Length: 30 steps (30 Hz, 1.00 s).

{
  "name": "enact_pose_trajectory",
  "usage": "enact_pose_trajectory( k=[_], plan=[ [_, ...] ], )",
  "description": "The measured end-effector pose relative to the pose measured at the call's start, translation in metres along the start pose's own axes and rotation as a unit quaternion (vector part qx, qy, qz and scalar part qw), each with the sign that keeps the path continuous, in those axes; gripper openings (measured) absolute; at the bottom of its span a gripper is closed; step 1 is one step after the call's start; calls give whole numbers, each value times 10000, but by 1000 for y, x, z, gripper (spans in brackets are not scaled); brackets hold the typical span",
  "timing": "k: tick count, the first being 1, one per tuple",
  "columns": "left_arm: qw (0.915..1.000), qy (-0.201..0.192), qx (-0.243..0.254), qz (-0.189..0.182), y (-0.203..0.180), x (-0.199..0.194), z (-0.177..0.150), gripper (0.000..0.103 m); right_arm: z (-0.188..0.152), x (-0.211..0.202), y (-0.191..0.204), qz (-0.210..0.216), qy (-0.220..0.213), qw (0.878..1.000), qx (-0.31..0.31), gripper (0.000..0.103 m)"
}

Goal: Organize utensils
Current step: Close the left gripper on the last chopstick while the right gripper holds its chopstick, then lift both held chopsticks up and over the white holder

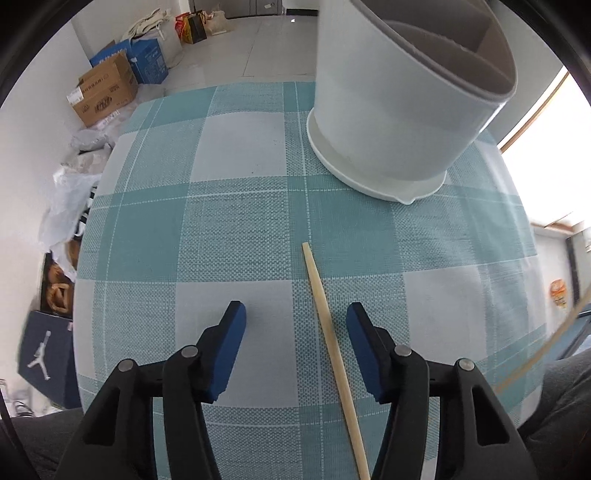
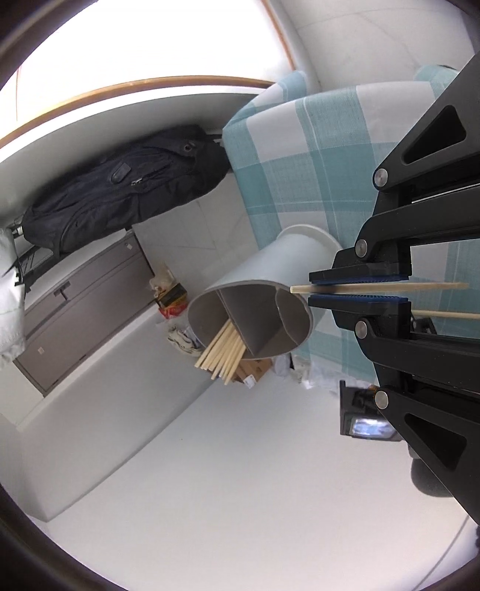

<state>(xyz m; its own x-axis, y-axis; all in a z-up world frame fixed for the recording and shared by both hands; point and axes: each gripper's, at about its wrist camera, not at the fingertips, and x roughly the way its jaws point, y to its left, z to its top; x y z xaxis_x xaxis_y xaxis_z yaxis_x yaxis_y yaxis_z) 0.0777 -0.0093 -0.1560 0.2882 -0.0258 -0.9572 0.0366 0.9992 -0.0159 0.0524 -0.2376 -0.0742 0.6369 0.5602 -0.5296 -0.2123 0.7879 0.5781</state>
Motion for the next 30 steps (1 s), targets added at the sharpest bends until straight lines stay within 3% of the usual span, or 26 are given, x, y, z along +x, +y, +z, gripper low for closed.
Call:
enact_pose_trajectory(
  k=[5, 6, 9, 14, 19, 24, 30],
  plan=[
    [9994, 32, 353, -23, -19, 0, 3, 7, 3, -10, -10, -10, -85, 9999, 145, 4],
    [9991, 32, 421, -6, -22, 1, 3, 4, 3, -12, -11, -5, -107, 9998, 162, 4],
    [9989, -33, 475, 46, -25, 1, 7, 2, 4, -14, -14, -34, -147, 9998, 125, 4],
    [9994, -123, 149, -274, -13, -1, 12, 2, 1, -17, -13, -73, -186, 9998, 33, 4],
    [9953, -836, -28, -494, -9, -36, 8, 2, 0, -21, -11, -104, -237, 9997, -27, 4],
    [9827, -1764, -152, -540, 3, -81, -1, 2, -3, -20, -3, -123, -277, 9993, -211, 4],
    [9731, -2114, -477, -776, 10, -104, -7, 2, -10, -17, 14, -114, -332, 9974, -624, 4]
  ],
)
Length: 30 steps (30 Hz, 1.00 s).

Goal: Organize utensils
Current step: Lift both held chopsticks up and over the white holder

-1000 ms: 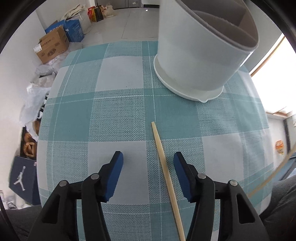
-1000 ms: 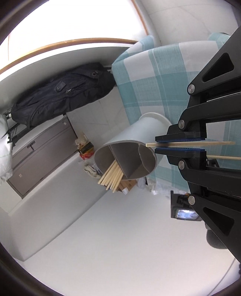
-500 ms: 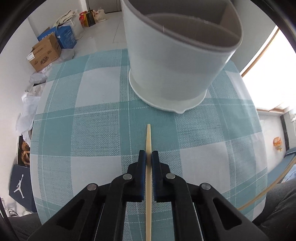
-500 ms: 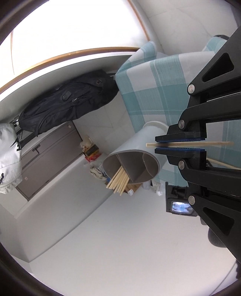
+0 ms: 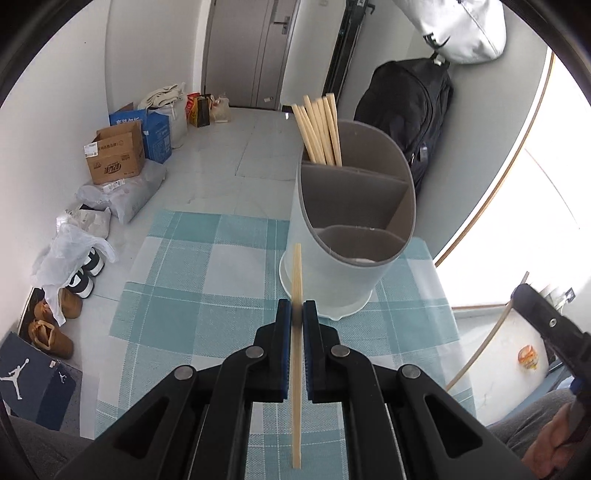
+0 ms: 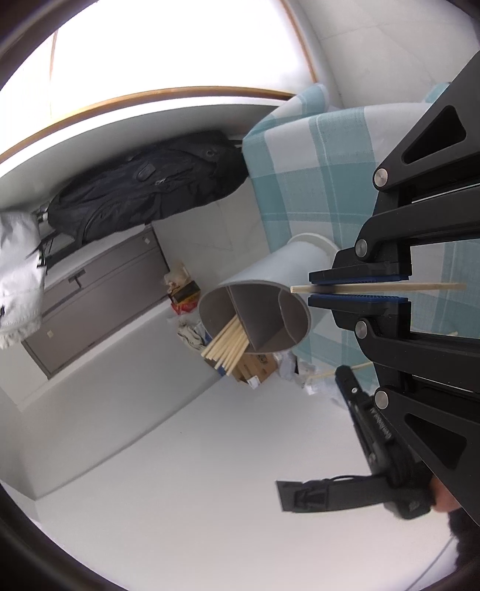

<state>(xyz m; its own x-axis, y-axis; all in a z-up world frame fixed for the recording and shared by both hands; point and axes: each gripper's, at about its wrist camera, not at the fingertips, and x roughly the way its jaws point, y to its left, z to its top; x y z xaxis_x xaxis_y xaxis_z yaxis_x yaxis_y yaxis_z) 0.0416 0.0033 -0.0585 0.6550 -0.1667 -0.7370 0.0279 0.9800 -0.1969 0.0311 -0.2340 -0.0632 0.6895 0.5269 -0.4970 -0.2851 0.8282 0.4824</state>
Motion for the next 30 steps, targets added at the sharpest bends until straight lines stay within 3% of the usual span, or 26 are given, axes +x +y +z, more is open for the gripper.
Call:
enact_pose_trajectory(
  k=[5, 15, 30],
  plan=[
    [9998, -96, 130, -110, -19, -3, 2, 2, -3, 1, 15, -30, -127, 9995, -294, 4],
    [9982, -202, 380, -416, -21, -19, 9, 2, 1, 3, 36, -25, -289, 9980, -569, 4],
    [9961, -355, 392, -707, -25, -46, 36, 2, 37, -7, 58, -41, -548, 9951, -823, 4]
  ],
)
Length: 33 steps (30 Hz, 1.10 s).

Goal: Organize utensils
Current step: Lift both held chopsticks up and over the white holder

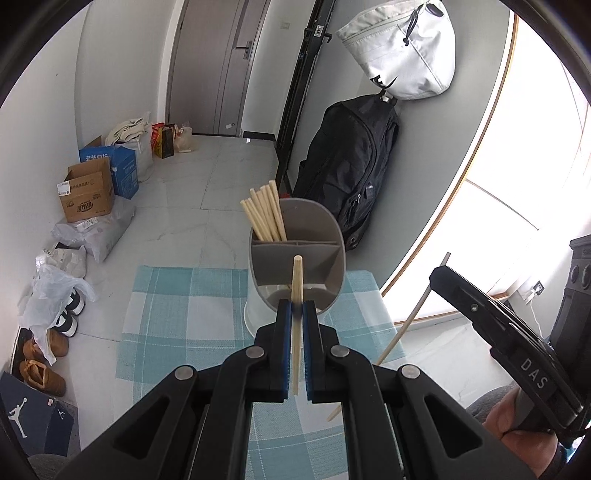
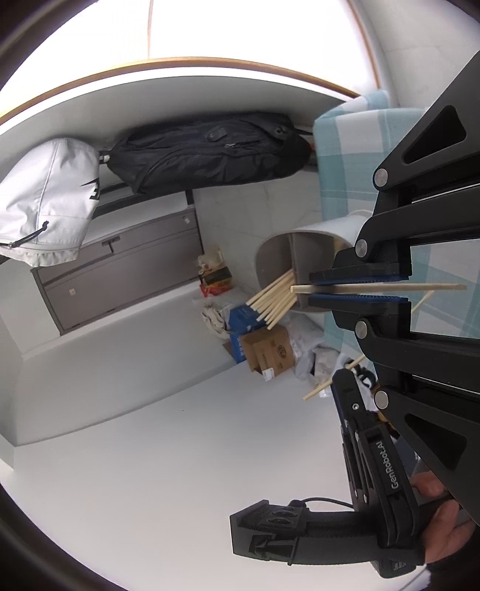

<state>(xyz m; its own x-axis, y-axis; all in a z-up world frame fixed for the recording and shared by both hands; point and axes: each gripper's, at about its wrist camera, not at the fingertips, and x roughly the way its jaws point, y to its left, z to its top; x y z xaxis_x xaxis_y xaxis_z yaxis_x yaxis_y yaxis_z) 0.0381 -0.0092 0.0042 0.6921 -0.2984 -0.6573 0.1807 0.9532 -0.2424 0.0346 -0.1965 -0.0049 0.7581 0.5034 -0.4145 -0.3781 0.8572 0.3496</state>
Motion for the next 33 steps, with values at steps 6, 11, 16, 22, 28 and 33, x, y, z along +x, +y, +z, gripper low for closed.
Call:
enact_pose_trajectory(
  k=[6, 11, 16, 22, 28, 33],
  plan=[
    [9999, -115, -10, -124, -5, -14, 27, 2, 32, -2, 5, 19, -94, 9998, -158, 4],
    [9996, -247, 13, -164, -8, -21, 53, 2, 63, 0, 10, 47, -168, 9994, -283, 4],
    [9992, -329, -24, -238, -10, -21, 77, 2, 96, 8, 11, 64, -252, 9988, -414, 4],
    [9987, -412, -61, -283, -7, -17, 106, 2, 132, 22, 12, 63, -343, 9983, -466, 4],
    [9983, -495, -87, -309, -3, -10, 128, 2, 161, 40, 17, 50, -459, 9968, -656, 4],
    [9985, -476, -74, -271, 1, 2, 137, 2, 174, 61, 22, 21, -506, 9947, -899, 4]
  ],
)
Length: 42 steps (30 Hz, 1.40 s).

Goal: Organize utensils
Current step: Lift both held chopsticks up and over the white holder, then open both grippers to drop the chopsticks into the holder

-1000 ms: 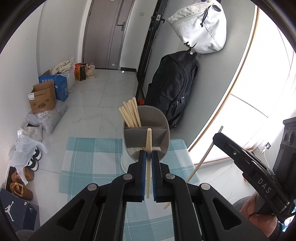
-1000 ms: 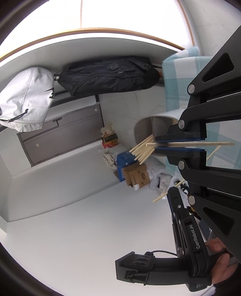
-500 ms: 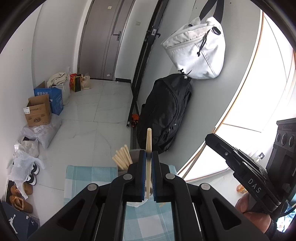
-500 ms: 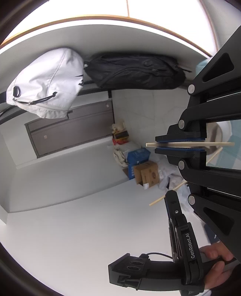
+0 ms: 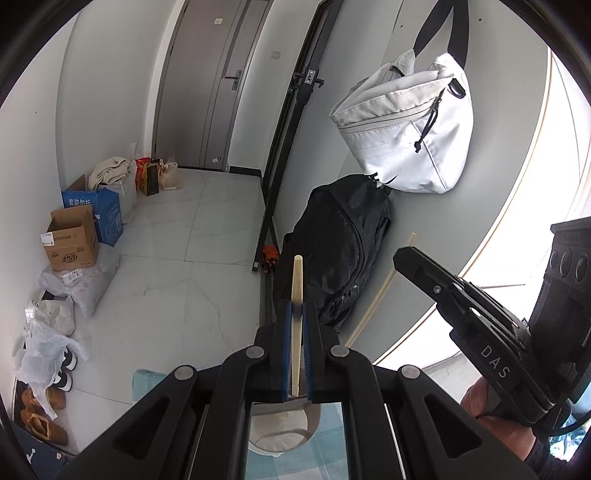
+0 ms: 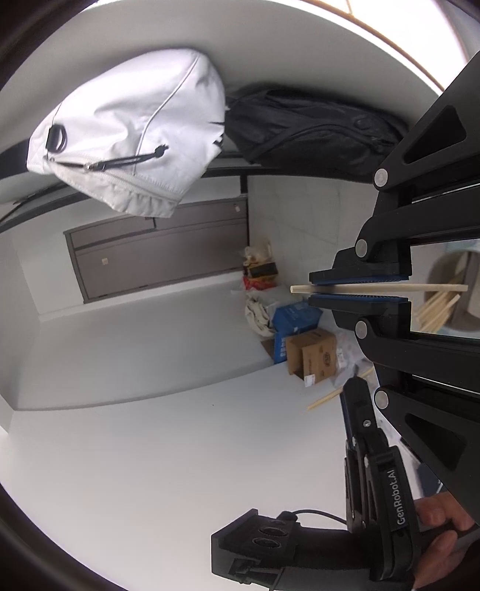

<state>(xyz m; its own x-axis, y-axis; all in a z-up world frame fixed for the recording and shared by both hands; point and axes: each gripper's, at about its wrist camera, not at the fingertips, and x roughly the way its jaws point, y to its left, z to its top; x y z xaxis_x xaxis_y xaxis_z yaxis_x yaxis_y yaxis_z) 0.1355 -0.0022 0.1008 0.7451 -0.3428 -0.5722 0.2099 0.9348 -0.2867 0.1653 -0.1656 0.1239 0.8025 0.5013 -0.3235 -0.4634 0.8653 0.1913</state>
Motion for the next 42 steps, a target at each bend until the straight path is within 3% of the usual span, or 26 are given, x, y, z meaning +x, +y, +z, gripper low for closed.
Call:
enact_pose_trajectory(
  k=[21, 29, 33, 35, 37, 39, 42],
  plan=[
    [9986, 433, -279, -65, 27, 44, -18, 2, -43, 62, -6, 179, 602, 9973, -374, 4],
    [9972, 623, -376, -174, 37, 56, -23, 2, -63, 74, -11, 381, 946, 9947, -143, 5],
    [9941, 909, -500, -320, 42, 66, -24, 2, -71, 75, -13, 529, 1118, 9923, 54, 7],
    [9931, 968, -562, -345, 45, 66, -25, 6, -74, 73, -16, 554, 1166, 9915, 141, 7],
    [9936, 920, -586, -292, 47, 63, -27, 11, -77, 70, -19, 631, 1181, 9906, 272, 18],
    [9940, 882, -614, -194, 49, 61, -29, 21, -79, 64, -22, 527, 1126, 9917, 334, 47],
    [9939, 784, -756, -144, 53, 56, -30, 34, -82, 56, -23, 481, 1066, 9923, 406, 48]
  ],
)
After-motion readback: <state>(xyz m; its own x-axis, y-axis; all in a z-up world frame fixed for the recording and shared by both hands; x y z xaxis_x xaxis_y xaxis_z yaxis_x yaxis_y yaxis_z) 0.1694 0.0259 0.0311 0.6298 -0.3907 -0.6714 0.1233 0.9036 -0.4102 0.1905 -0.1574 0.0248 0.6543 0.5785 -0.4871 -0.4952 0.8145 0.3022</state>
